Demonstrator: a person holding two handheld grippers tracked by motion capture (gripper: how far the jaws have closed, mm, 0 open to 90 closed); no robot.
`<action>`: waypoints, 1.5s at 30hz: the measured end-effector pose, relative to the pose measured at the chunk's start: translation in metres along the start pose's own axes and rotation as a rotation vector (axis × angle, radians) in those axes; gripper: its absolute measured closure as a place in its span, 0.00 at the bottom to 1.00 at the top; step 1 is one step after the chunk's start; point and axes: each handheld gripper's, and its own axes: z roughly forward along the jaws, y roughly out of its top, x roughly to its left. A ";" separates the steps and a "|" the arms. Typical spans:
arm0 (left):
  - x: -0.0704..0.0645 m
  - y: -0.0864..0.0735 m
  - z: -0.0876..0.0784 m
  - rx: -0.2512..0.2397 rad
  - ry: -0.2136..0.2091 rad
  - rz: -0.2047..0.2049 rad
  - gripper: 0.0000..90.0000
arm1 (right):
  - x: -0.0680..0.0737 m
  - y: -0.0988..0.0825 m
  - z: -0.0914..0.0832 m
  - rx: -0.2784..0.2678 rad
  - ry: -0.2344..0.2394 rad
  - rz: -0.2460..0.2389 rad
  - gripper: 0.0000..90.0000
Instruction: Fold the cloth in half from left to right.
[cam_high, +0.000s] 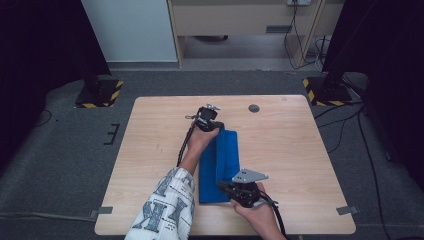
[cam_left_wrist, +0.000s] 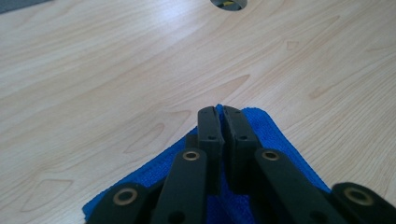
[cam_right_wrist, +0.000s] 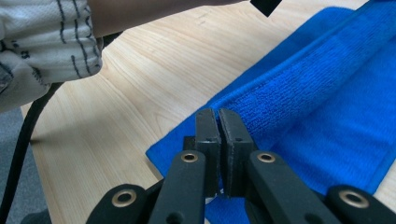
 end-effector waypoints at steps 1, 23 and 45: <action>0.000 0.000 0.001 0.001 -0.004 0.000 0.96 | 0.000 -0.001 0.000 0.006 0.001 -0.002 0.97; -0.010 -0.002 0.021 -0.011 -0.028 -0.026 0.68 | -0.020 -0.012 -0.002 0.111 -0.039 0.034 0.85; -0.016 -0.011 -0.040 -0.082 -0.042 0.024 0.15 | -0.044 -0.002 -0.009 0.059 -0.137 0.073 0.18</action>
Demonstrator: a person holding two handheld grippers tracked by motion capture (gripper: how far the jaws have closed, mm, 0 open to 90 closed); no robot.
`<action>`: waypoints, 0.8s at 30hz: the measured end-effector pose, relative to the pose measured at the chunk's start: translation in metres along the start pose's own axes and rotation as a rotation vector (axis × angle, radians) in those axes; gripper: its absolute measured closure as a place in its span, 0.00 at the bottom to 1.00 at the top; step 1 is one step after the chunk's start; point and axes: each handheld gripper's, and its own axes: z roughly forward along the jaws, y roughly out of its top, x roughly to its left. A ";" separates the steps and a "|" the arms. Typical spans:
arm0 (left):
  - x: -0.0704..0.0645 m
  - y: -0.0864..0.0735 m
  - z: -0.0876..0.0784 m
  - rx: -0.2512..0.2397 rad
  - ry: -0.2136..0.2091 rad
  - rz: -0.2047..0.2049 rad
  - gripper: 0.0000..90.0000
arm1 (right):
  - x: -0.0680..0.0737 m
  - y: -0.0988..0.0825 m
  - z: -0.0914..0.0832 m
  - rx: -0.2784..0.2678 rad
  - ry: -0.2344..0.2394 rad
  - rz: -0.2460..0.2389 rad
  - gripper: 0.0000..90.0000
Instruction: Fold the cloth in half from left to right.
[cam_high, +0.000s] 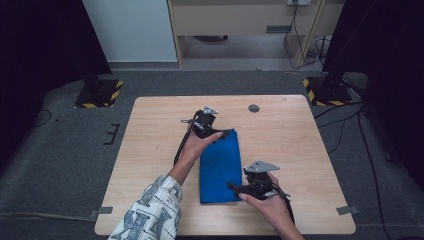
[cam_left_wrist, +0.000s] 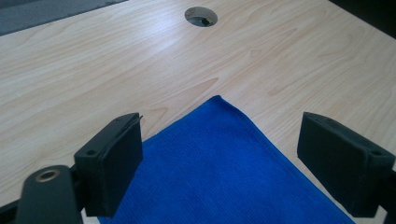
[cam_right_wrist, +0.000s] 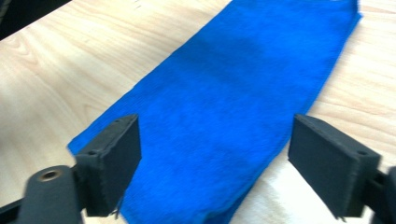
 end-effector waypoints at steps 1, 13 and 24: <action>0.000 -0.001 -0.002 0.001 -0.004 -0.004 0.14 | -0.003 0.001 0.000 -0.002 -0.005 0.008 0.17; -0.012 -0.021 -0.031 -0.016 -0.039 0.022 0.11 | -0.040 0.005 0.012 -0.015 -0.041 0.006 0.12; -0.011 -0.042 -0.050 -0.005 -0.027 0.052 0.08 | -0.058 0.025 0.006 -0.035 -0.044 -0.015 0.17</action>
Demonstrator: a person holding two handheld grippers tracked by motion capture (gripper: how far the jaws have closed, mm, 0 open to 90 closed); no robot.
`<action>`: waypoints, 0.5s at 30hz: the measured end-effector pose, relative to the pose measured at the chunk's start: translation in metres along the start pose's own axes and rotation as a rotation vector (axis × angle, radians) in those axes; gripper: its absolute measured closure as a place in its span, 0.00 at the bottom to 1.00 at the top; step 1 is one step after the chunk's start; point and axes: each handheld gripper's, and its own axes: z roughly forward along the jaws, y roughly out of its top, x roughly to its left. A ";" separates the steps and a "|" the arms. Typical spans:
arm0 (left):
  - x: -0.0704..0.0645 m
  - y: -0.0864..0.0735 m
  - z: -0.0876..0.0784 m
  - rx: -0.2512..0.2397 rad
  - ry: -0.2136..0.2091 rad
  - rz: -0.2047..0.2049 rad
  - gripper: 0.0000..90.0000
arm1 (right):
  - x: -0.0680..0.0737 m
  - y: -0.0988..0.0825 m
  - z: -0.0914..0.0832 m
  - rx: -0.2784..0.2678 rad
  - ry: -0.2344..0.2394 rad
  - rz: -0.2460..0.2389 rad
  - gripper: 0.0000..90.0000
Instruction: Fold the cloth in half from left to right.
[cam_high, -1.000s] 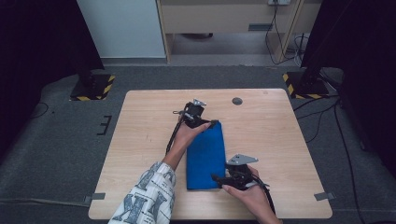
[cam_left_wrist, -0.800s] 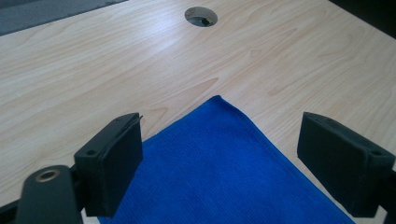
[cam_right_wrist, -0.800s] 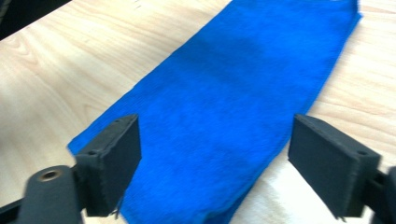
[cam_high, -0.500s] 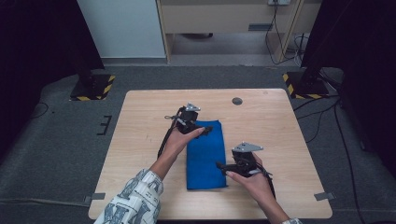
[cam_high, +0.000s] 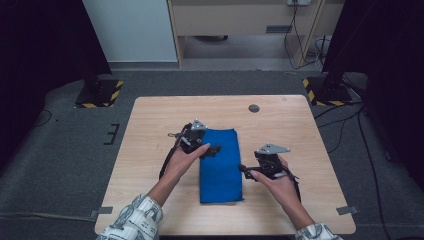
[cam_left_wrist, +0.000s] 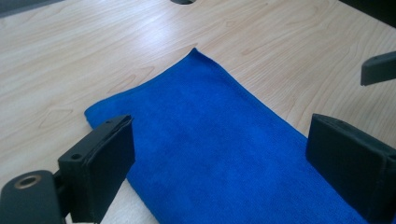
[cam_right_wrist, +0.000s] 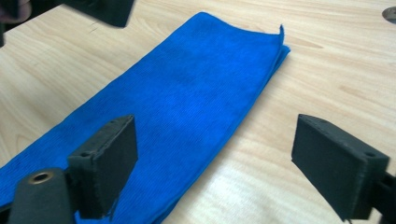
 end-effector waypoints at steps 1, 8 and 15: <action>0.003 -0.003 0.000 0.005 0.003 -0.007 0.08 | -0.001 0.002 0.001 0.005 -0.001 0.000 0.17; 0.023 -0.010 -0.002 0.013 0.051 -0.019 0.08 | -0.009 0.025 0.017 0.038 -0.020 -0.036 0.22; 0.031 -0.007 0.001 0.021 0.077 -0.003 0.08 | -0.016 0.052 0.038 0.050 -0.019 -0.056 0.27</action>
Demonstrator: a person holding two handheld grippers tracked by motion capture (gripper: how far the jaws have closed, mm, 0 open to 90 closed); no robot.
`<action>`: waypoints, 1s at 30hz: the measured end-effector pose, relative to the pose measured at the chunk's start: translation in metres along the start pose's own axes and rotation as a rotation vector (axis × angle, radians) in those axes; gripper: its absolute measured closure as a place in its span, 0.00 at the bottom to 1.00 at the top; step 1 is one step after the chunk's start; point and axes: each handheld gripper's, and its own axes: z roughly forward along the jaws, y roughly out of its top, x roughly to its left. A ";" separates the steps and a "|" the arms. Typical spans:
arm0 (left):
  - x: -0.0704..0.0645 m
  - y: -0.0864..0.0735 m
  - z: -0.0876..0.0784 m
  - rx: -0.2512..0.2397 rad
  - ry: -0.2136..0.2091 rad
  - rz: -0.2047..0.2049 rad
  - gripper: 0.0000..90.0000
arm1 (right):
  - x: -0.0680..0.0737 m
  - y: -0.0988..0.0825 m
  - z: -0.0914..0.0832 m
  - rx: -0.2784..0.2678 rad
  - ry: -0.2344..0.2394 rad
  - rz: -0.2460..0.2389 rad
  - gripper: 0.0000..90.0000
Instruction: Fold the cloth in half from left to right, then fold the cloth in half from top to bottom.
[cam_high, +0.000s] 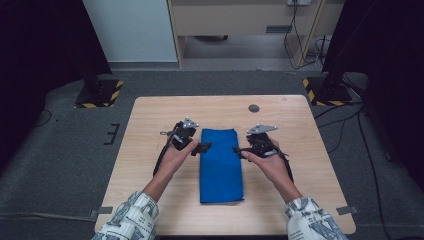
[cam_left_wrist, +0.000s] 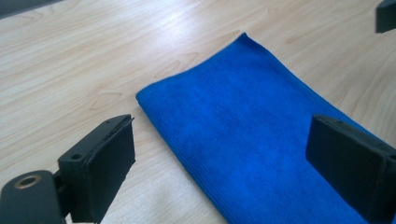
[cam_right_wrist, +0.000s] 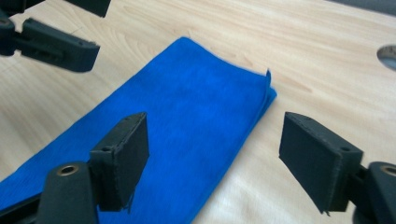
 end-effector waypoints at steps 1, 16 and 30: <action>0.001 0.001 0.001 0.003 0.003 -0.001 0.08 | 0.000 0.003 0.002 0.003 0.000 -0.004 0.27; 0.012 0.009 0.015 0.010 0.027 -0.040 0.10 | -0.010 0.043 0.031 0.002 0.000 -0.018 0.31; 0.026 0.013 0.035 0.030 0.052 -0.090 0.16 | -0.025 0.040 0.056 0.049 -0.022 -0.010 0.39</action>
